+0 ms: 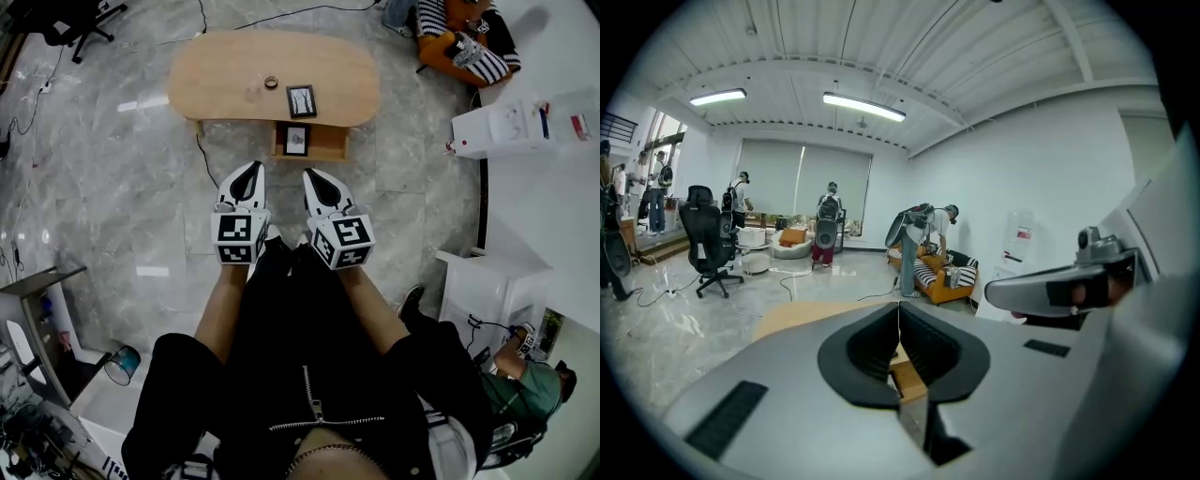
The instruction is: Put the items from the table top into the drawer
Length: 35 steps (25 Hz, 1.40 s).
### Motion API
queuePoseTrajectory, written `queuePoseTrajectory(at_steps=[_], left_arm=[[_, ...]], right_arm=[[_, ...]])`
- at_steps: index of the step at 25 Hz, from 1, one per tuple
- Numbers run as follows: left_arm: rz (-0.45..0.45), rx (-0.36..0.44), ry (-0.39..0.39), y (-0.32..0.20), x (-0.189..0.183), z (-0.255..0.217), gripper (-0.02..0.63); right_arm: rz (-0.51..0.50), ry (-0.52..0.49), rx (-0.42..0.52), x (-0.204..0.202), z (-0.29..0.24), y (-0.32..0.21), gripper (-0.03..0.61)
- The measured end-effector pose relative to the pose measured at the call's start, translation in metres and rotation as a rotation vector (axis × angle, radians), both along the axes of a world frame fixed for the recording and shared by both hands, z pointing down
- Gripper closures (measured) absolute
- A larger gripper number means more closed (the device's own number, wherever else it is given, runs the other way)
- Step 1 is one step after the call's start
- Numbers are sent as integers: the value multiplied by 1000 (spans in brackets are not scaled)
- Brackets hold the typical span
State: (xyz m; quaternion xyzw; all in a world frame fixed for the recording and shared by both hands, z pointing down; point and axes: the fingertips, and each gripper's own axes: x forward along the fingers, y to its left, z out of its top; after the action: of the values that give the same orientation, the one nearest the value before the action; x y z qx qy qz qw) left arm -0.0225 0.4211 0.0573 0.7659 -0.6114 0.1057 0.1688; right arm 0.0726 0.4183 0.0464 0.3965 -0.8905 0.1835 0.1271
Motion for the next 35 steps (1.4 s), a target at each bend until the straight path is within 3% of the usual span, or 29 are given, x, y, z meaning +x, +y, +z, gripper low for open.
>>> queuePoseTrajectory(at_steps=[9,22,35], left_arm=[[6,-36,-8,-31,2,14,600],[-28,-61,-51,-131,-5,13,600],[-54,-70,-76,-208,-1,6,600]], right_arm=[[3,-8,-41,3,15,-31,570],[-52,-71,-32,-16,6,-153,570],[-23,-95,-78,3,16,-228,570]])
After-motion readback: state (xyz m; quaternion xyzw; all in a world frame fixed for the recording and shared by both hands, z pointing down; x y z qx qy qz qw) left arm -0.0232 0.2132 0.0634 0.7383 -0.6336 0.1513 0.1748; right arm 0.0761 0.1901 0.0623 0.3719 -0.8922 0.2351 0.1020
